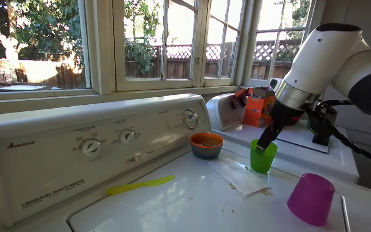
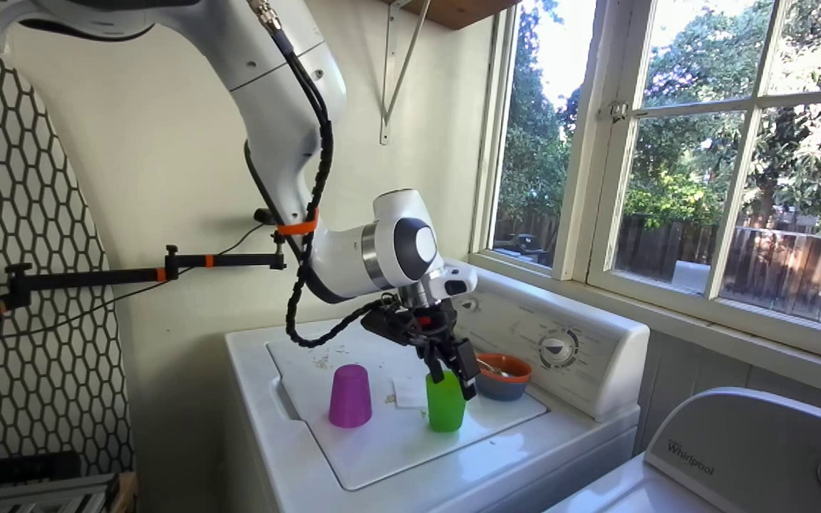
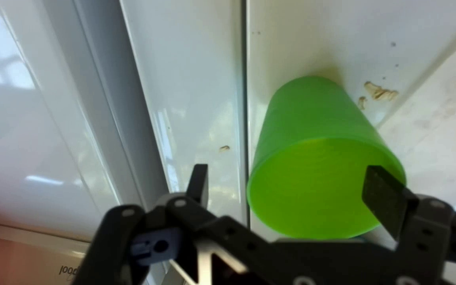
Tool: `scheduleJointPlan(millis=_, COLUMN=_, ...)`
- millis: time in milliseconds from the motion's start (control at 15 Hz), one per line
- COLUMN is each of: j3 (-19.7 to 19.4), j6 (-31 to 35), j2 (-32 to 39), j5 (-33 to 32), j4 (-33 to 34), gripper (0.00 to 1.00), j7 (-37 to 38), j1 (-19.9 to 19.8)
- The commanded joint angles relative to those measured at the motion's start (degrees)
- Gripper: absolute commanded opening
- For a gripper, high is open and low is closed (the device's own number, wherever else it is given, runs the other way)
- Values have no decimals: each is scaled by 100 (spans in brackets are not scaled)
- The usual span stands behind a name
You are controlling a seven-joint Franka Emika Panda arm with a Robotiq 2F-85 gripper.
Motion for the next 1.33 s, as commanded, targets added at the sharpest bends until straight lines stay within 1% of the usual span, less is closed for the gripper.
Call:
scheduleJointPlan(millis=0, j3=246, j6=81, j2=64, j5=298, j4=69, gripper=100, j7=-324, j1=14)
scheduleJointPlan(millis=333, j3=567, j6=-238, j2=-140, j5=414, j4=128, gripper=100, j7=-480, j1=75)
scheduleJointPlan(millis=467, j3=662, j6=-252, j2=-166, j5=480, j4=157, gripper=100, j7=-578, j1=53)
scheduleJointPlan(millis=533, j3=322, j6=-111, j2=-178, j5=773, j4=144, gripper=100, j7=-836, j1=410)
scheduleJointPlan(millis=667, j3=268, j6=-114, j2=-113, j5=1130, j4=175, gripper=100, j7=-1159, j1=506)
scheduleJointPlan(millis=800, j3=97, j6=-174, j2=-154, j5=1313, j4=167, gripper=100, j7=-1252, j1=673)
scheduleJointPlan(millis=867, j3=-29, j6=-213, j2=-191, j5=1289, j4=171, gripper=100, j7=-1140, j1=769)
scheduleJointPlan(millis=933, j3=-127, j6=-92, j2=-184, j5=1327, j4=158, gripper=100, j7=-1015, j1=808)
scheduleJointPlan(millis=1133, j3=-364, j6=-211, j2=-116, j5=1595, j4=273, gripper=100, j7=-495, j1=948)
scheduleJointPlan(millis=1267, j3=-519, j6=-155, j2=-120, j5=1597, j4=319, gripper=100, j7=12, j1=1043)
